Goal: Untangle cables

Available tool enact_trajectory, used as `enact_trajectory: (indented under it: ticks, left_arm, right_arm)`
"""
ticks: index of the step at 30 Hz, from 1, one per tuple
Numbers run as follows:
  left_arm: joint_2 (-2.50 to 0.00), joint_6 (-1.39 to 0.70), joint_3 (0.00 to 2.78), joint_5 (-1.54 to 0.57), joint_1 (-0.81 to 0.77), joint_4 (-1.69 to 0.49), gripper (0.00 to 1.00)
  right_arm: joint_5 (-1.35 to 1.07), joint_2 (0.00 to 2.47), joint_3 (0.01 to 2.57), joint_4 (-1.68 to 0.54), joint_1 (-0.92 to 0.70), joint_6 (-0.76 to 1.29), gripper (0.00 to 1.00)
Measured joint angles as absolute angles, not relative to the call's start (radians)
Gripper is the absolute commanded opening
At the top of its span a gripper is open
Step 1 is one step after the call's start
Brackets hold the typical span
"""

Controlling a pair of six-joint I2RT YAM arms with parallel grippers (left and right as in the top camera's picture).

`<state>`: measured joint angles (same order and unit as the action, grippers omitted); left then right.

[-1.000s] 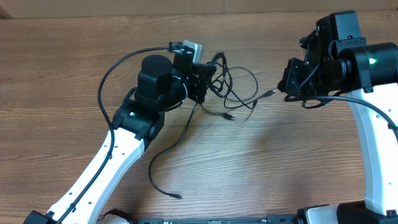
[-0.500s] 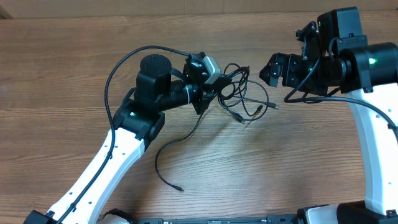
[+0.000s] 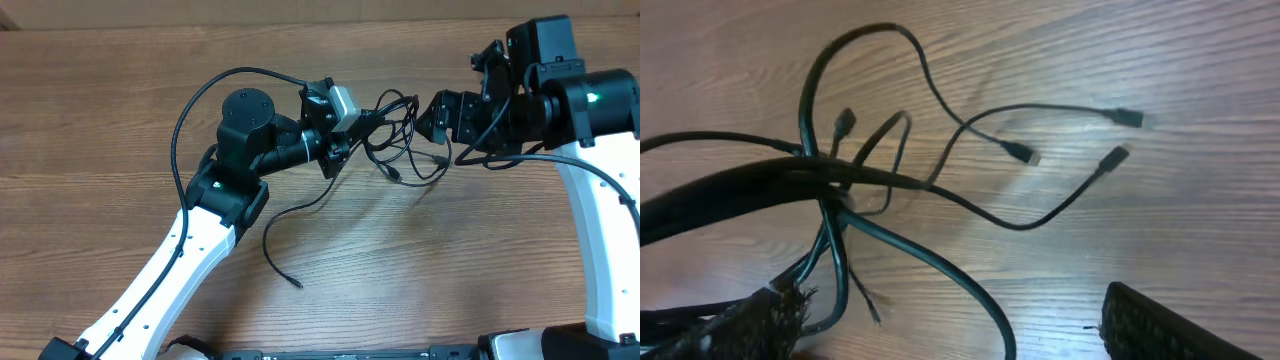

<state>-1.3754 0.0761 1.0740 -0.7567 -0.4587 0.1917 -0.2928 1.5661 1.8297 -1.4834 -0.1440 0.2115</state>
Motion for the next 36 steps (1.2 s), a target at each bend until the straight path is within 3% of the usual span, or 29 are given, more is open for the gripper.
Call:
enact_trajectory:
  ticks: [12, 17, 36]
  left_arm:
    - [-1.375, 0.055, 1.074, -0.757, -0.459, 0.209, 0.04]
    - [-1.375, 0.045, 1.074, -0.757, -0.459, 0.22, 0.04]
    - [-1.375, 0.024, 1.074, -0.775, -0.459, 0.28, 0.04]
  right_arm:
    - [-0.352, 1.567, 1.786, -1.449, -0.213, 0.183, 0.91]
    - [-0.336, 1.568, 1.785, -1.432, -0.26, 0.181, 0.79]
    - [-0.216, 1.568, 1.785, -1.462, -0.272, 0.23, 0.72]
